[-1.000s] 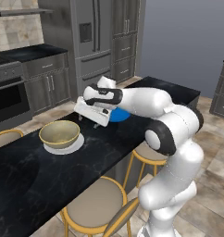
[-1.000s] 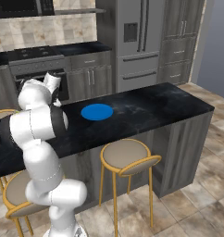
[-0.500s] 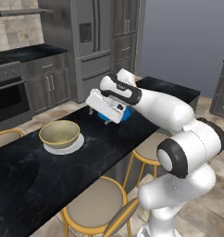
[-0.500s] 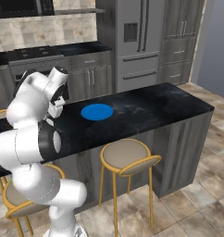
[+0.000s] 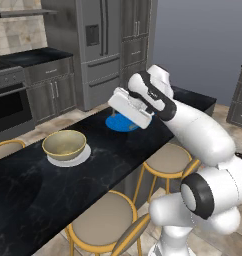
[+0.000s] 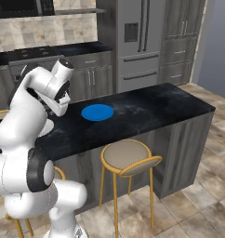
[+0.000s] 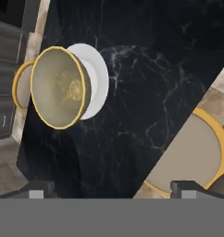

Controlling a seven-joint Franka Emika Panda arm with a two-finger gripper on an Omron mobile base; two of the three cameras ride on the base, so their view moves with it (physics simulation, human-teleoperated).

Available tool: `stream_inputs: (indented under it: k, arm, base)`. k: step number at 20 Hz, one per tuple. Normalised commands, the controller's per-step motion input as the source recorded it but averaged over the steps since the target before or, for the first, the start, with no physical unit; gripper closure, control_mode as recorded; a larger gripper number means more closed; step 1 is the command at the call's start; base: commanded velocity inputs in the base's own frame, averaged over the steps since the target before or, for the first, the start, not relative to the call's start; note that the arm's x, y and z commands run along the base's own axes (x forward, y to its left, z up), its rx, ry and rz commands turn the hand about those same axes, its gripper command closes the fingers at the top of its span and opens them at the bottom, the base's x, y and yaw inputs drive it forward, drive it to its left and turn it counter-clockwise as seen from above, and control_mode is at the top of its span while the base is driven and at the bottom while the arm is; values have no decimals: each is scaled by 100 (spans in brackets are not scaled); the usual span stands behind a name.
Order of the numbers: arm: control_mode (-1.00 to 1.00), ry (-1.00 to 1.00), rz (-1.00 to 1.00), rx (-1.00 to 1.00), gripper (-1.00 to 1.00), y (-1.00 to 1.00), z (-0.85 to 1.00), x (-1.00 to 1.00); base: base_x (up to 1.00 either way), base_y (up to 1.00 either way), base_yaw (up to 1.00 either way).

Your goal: Move the bowls from the cabinet to the plates on the dining table.

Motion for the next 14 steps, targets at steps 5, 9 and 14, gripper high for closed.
stream_inputs:
  k: [5,9,14]
  arm:
    - [-100,-5,-3,-4,-100,-42,43,-31]
    - [-100,-6,-7,-8,-100,-28,38,-23]
    - [-100,-2,-18,-9,-100,-3,29,-2]
  base:
    - [0,0,0]
    - [0,0,0]
    - [0,0,0]
